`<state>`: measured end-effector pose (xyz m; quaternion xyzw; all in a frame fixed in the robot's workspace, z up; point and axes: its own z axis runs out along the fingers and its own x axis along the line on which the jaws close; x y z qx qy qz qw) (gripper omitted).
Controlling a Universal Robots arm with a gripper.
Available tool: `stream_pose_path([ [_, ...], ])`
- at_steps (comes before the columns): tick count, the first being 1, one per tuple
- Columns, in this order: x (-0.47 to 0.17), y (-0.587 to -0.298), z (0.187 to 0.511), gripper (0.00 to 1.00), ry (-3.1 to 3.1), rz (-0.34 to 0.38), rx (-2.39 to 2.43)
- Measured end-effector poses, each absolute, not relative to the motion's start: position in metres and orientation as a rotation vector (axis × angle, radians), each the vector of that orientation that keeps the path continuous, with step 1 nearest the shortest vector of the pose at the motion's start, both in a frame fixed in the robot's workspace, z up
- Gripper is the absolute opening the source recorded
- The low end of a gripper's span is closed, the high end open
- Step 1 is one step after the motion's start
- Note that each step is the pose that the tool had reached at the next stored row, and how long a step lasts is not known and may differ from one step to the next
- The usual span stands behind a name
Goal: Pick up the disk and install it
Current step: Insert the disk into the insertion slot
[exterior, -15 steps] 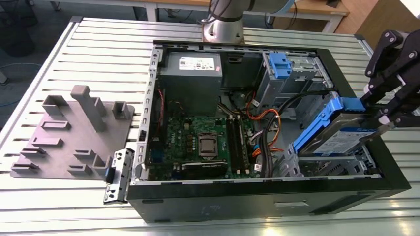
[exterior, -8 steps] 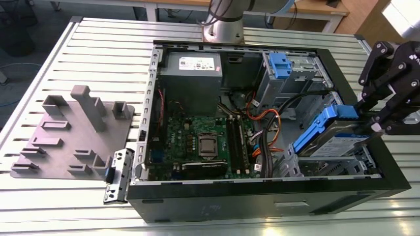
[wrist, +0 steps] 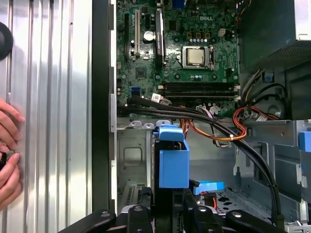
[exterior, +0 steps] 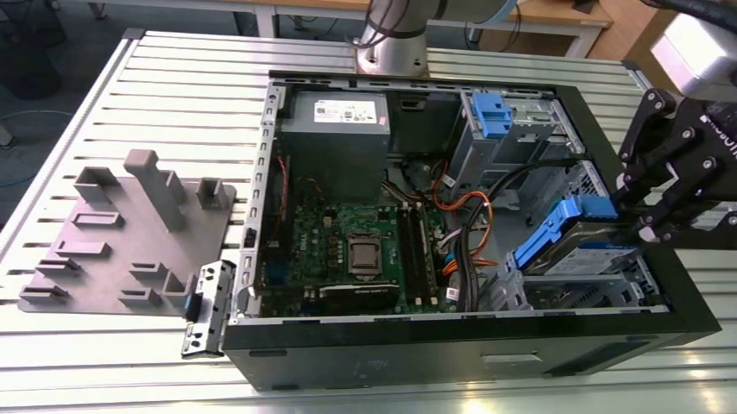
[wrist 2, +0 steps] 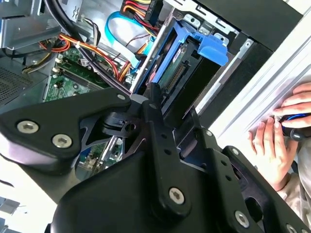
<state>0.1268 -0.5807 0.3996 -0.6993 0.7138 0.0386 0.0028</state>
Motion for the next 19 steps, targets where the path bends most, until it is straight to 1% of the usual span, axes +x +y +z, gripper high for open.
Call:
stream_pose_path([
  [19, 0.127, -0.582, 0.365, 0.35, 2.236, 0.121, -2.196],
])
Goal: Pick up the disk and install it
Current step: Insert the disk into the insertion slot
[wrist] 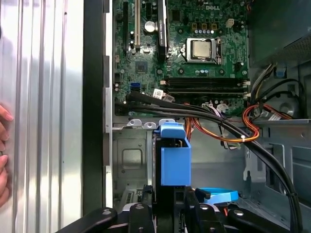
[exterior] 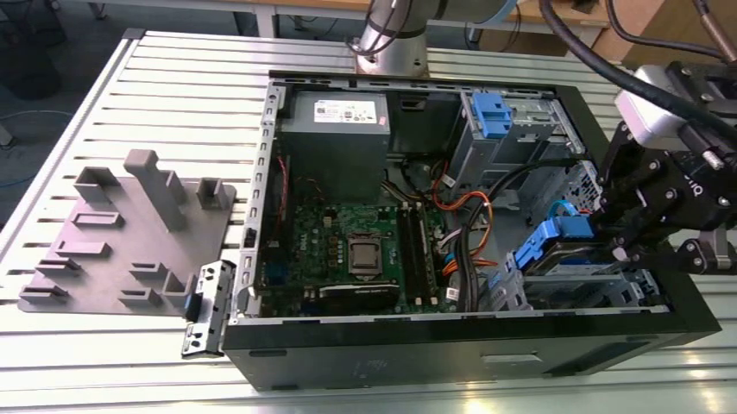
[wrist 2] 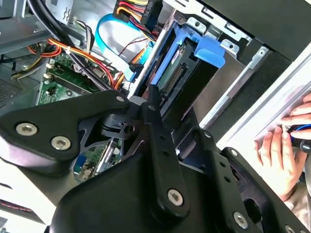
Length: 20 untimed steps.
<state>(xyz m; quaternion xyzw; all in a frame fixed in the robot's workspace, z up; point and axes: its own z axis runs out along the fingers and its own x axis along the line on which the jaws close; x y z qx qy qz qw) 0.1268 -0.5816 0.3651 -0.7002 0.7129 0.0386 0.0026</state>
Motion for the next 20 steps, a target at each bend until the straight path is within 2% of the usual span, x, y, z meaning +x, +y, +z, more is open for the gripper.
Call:
stream_pose_path([
  [13, 0.1269, -0.5816, 0.3559, 0.35, 2.236, 0.119, -2.197],
  [16, 0.1268, -0.5816, 0.3557, 0.36, 2.236, 0.119, -2.197],
  [17, 0.1268, -0.5816, 0.3559, 0.42, 2.236, 0.119, -2.197],
  [20, 0.1268, -0.5816, 0.356, 0.42, 2.237, 0.119, -2.197],
])
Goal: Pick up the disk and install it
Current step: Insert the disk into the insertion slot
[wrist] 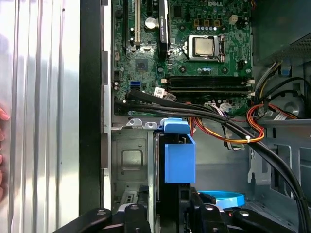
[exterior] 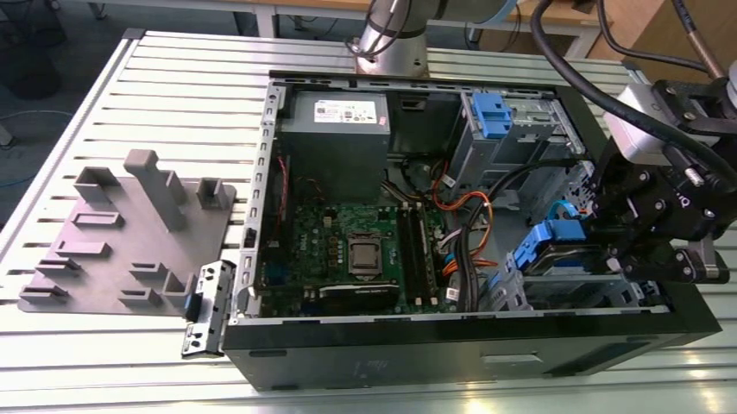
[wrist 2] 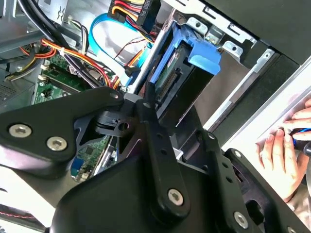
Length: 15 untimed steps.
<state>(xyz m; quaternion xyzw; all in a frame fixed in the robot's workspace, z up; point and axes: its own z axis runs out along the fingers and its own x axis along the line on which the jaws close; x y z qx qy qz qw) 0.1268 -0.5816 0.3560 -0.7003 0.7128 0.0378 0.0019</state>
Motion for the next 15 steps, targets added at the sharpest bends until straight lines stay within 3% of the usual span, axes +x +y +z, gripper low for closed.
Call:
stream_pose_path([
  [2, 0.1268, -0.5816, 0.356, 0.44, 2.237, 0.119, -2.197],
  [5, 0.1268, -0.5816, 0.3559, 0.55, 2.237, 0.119, -2.197],
  [15, 0.1211, -0.5797, 0.351, 0.55, 2.218, 0.116, -2.19],
])
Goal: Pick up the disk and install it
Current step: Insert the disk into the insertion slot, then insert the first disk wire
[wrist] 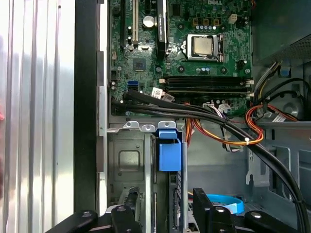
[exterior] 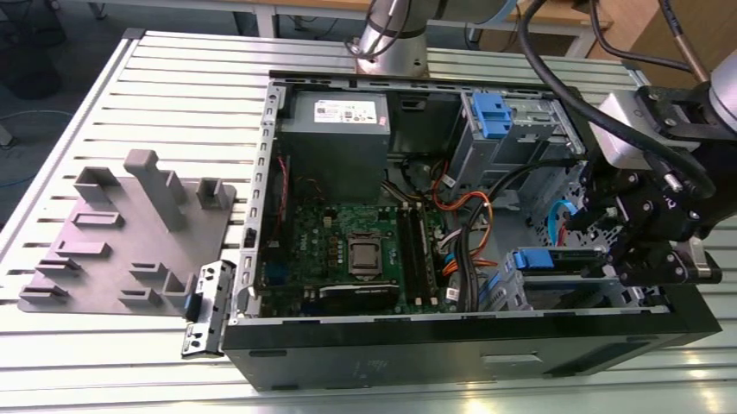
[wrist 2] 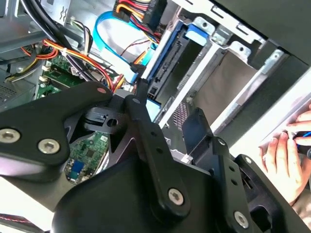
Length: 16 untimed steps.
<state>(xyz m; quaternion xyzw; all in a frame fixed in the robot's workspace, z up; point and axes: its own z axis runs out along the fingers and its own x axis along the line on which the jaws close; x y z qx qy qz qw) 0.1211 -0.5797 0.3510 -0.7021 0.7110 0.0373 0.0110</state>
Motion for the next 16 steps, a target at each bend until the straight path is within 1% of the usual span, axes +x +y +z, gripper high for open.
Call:
stream_pose_path([
  [5, 0.1197, -0.5746, 0.3474, 0.55, 2.207, 0.113, -2.195],
  [16, 0.1196, -0.5743, 0.347, 0.55, 2.199, 0.112, -2.202],
])
